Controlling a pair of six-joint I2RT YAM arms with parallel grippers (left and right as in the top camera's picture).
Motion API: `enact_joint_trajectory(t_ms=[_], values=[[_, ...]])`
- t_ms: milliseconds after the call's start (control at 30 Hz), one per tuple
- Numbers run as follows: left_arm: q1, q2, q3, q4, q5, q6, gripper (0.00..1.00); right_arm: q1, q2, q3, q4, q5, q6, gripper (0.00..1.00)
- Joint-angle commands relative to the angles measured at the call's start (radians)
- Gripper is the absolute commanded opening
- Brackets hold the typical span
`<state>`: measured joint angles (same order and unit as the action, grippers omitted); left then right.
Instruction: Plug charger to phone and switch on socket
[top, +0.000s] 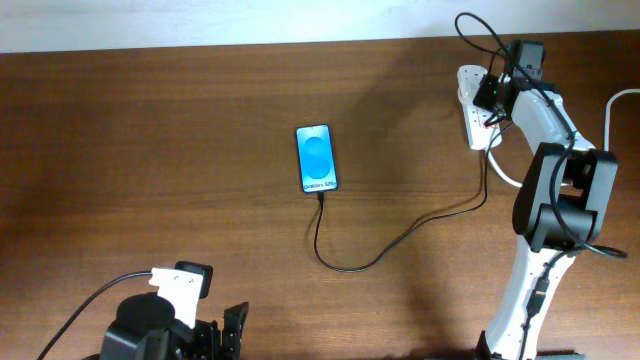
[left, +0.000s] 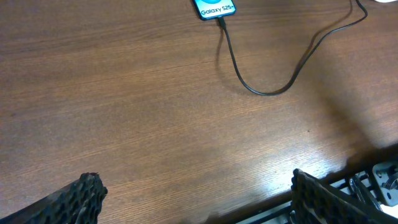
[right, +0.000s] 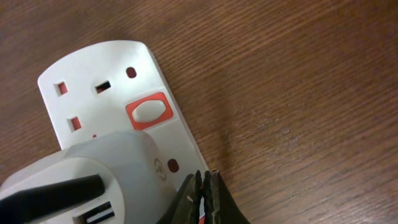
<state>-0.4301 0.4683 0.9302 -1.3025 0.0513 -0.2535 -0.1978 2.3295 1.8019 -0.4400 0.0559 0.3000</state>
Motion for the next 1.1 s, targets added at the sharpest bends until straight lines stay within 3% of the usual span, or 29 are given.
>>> enact_joint_trajectory(t_ms=[0, 733, 1067], values=[[-0.002, -0.003, 0.0, -0.001, -0.004, 0.008, 0.99, 0.015, 0.016, 0.014, 0.004, -0.068, 0.076, 0.04], [-0.002, -0.003, 0.0, -0.001, -0.004, 0.009, 0.99, 0.016, 0.009, 0.016, -0.114, -0.135, 0.097, 0.04], [-0.002, -0.003, 0.0, -0.001, -0.004, 0.008, 0.99, 0.113, 0.018, 0.016, -0.118, -0.066, 0.03, 0.04]])
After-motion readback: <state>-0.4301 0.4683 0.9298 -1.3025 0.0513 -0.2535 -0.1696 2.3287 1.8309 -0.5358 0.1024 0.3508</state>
